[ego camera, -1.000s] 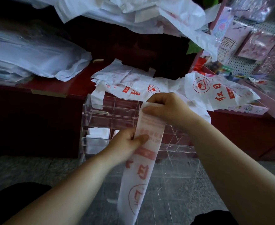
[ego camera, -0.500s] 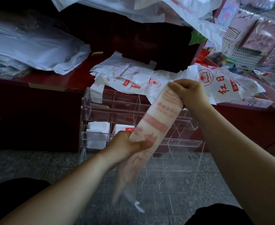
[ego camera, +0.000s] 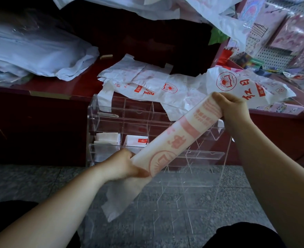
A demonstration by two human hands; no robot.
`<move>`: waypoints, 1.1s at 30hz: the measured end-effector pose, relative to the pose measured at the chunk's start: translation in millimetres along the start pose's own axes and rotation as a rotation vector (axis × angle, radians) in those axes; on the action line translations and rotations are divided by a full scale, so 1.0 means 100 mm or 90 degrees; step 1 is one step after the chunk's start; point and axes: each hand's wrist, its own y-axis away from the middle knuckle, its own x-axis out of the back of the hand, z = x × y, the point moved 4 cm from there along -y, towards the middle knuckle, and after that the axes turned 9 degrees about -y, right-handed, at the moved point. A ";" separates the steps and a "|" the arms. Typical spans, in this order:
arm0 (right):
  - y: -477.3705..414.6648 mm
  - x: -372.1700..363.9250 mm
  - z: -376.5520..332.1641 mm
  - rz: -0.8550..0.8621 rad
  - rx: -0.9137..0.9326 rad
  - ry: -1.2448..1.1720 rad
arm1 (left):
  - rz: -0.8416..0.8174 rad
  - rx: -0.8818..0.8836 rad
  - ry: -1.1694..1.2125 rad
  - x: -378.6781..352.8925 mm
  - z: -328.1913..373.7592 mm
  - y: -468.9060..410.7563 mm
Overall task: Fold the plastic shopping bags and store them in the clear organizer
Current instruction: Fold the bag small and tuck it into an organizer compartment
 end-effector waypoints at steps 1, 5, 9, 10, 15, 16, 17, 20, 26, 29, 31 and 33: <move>0.00 -0.01 0.00 -0.013 -0.009 -0.022 | -0.020 -0.013 -0.013 -0.01 0.01 0.00; 0.03 -0.10 -0.04 -0.070 -0.010 -0.069 | -0.058 -0.081 0.062 -0.05 0.08 -0.04; 0.04 -0.23 -0.05 -0.098 0.005 -0.073 | -0.056 -0.061 0.288 -0.17 0.14 -0.09; 0.04 -0.27 -0.04 -0.102 0.007 -0.075 | -0.069 -0.047 0.322 -0.21 0.16 -0.09; 0.05 -0.44 0.14 -0.123 -0.039 -0.136 | 0.025 0.003 0.404 -0.22 0.17 -0.16; 0.07 -0.47 0.22 -0.136 -0.076 -0.142 | 0.082 0.014 0.381 -0.17 0.15 -0.19; 0.12 -0.51 0.33 -0.152 -0.124 -0.145 | 0.134 0.022 0.351 -0.13 0.13 -0.20; 0.40 -0.63 0.69 -0.215 -0.225 -0.083 | 0.205 0.022 0.357 -0.07 0.11 -0.20; 1.03 -0.76 1.06 -0.302 -0.300 -0.006 | 0.195 0.028 0.447 -0.12 0.13 -0.18; 1.27 -0.75 1.24 -0.375 -0.337 -0.016 | 0.142 0.055 0.538 -0.19 0.13 -0.19; 1.34 -0.74 1.33 -0.388 -0.348 -0.040 | 0.114 0.075 0.588 -0.24 0.13 -0.21; 1.36 -0.74 1.38 -0.383 -0.356 -0.055 | 0.088 0.086 0.619 -0.27 0.14 -0.23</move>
